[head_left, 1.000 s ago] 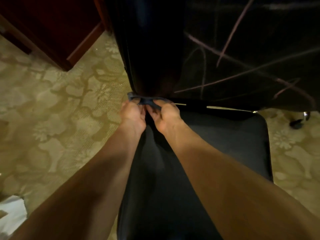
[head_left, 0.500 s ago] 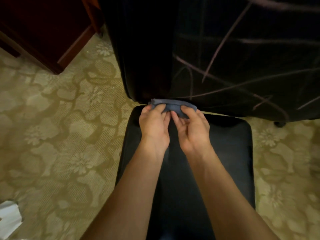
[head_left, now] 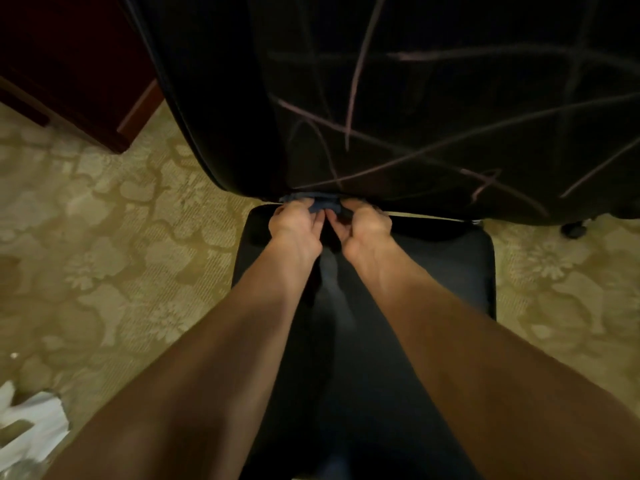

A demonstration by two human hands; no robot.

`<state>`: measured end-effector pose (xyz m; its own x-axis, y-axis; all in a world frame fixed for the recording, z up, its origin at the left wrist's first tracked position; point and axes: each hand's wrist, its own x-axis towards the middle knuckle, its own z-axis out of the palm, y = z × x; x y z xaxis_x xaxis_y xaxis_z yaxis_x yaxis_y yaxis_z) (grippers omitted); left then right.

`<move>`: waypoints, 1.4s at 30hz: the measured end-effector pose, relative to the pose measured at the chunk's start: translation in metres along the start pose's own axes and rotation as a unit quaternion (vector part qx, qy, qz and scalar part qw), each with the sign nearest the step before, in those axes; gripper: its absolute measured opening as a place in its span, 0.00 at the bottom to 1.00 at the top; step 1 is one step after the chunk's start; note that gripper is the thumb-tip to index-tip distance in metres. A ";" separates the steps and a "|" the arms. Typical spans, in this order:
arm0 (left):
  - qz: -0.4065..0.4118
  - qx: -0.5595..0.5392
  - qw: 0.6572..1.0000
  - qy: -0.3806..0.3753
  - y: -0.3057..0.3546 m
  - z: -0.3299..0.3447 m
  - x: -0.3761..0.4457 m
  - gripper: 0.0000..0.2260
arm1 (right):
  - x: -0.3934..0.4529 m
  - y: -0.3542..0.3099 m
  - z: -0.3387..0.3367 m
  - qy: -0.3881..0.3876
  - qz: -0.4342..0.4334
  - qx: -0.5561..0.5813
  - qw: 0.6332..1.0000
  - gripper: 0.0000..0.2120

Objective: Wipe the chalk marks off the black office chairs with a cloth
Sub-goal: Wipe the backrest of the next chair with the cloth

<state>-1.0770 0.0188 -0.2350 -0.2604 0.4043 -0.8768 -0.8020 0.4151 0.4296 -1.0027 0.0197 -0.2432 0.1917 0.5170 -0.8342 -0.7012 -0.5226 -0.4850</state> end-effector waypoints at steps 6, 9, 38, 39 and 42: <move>0.056 -0.017 0.998 -0.019 0.013 -0.003 -0.056 0.08 | -0.057 -0.016 -0.004 -0.083 0.017 0.073 0.994 0.06; 0.115 -0.023 0.993 -0.011 0.028 -0.001 -0.075 0.07 | -0.077 -0.020 0.005 -0.120 0.040 0.067 0.990 0.06; 0.087 0.052 0.989 -0.110 -0.046 0.043 -0.107 0.14 | -0.071 -0.089 -0.065 -0.022 -0.068 0.105 0.992 0.09; 0.102 0.057 0.986 -0.119 -0.046 0.045 -0.110 0.14 | -0.072 -0.089 -0.065 -0.028 -0.079 0.103 0.991 0.08; 0.124 0.083 0.984 -0.096 -0.056 0.052 -0.106 0.13 | -0.060 -0.086 -0.064 -0.017 -0.081 0.091 0.992 0.06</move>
<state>-0.9768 -0.0048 -0.1544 -0.3179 0.6497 -0.6906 -0.6230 0.4059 0.6687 -0.9098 -0.0100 -0.1678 0.2917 0.6080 -0.7384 -0.7756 -0.3015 -0.5547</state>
